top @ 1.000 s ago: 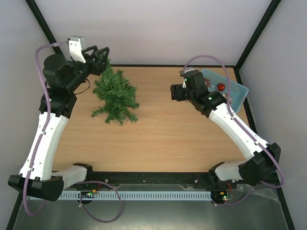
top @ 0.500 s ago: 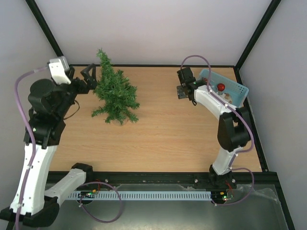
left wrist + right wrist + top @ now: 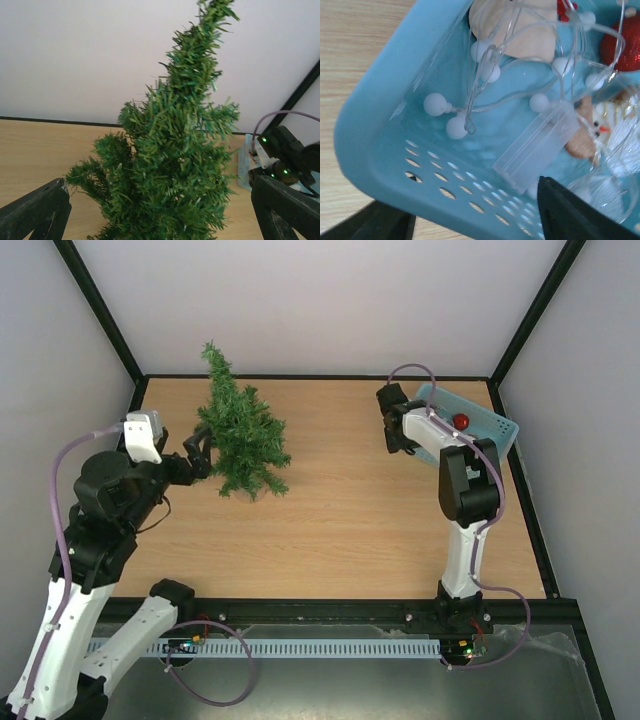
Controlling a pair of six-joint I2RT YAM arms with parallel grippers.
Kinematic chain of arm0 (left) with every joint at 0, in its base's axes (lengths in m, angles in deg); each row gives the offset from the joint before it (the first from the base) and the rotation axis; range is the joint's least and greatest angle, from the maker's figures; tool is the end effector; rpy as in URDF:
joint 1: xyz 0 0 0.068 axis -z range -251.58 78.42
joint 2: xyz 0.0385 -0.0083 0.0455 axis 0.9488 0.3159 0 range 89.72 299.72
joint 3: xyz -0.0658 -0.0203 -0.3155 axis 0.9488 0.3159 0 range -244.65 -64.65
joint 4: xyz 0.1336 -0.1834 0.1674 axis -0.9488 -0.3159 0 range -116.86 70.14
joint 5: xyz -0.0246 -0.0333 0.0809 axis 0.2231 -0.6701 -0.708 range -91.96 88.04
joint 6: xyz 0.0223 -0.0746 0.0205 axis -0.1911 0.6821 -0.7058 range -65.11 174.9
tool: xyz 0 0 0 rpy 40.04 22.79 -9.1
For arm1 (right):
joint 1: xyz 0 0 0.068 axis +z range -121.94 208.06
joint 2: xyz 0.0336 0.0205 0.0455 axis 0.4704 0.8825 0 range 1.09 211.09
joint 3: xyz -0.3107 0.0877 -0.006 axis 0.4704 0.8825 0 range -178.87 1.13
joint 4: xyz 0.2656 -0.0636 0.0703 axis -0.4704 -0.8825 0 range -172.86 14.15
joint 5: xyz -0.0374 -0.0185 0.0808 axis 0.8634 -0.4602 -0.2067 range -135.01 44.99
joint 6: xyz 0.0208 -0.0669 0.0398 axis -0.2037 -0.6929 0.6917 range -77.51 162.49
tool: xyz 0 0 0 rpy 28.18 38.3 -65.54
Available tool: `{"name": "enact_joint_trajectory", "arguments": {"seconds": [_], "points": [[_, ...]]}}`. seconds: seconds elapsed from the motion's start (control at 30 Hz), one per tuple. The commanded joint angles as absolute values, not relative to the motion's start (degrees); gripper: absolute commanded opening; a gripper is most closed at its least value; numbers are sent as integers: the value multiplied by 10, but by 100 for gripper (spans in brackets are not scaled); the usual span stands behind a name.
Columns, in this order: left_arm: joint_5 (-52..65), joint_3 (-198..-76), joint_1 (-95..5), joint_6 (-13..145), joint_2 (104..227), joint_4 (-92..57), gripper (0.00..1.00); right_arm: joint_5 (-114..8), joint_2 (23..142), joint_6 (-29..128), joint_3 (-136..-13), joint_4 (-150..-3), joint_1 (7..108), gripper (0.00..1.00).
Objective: Decorate the small christmas tree
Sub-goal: Move the storage box to the center of the board.
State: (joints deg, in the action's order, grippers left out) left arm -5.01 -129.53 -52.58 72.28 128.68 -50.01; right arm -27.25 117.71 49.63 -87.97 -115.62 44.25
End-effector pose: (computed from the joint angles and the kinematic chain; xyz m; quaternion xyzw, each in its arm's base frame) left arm 0.1256 -0.0393 0.4719 -0.0077 0.7326 -0.1939 0.6524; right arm 0.4668 0.1134 0.1960 -0.0461 0.9680 -0.1089 0.2211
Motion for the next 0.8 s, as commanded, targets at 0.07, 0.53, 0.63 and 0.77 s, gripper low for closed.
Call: {"name": "enact_joint_trajectory", "arguments": {"seconds": [0.07, 0.53, 0.63, 0.77], "points": [[-1, -1269, -502, 691, 1267, -488, 100, -314, 1173, 499, -880, -1181, 440, 47], [302, -1107, -497, 743, 1222, -354, 97, -428, 1175, 581, -885, -1142, 453, 31], [347, -1040, -495, 812, 1208, -276, 96, -439, 1190, 584, -893, -1126, 469, 29], [355, -966, -466, 870, 1196, -204, 94, -438, 1212, 586, -944, -1116, 496, 27]]}}
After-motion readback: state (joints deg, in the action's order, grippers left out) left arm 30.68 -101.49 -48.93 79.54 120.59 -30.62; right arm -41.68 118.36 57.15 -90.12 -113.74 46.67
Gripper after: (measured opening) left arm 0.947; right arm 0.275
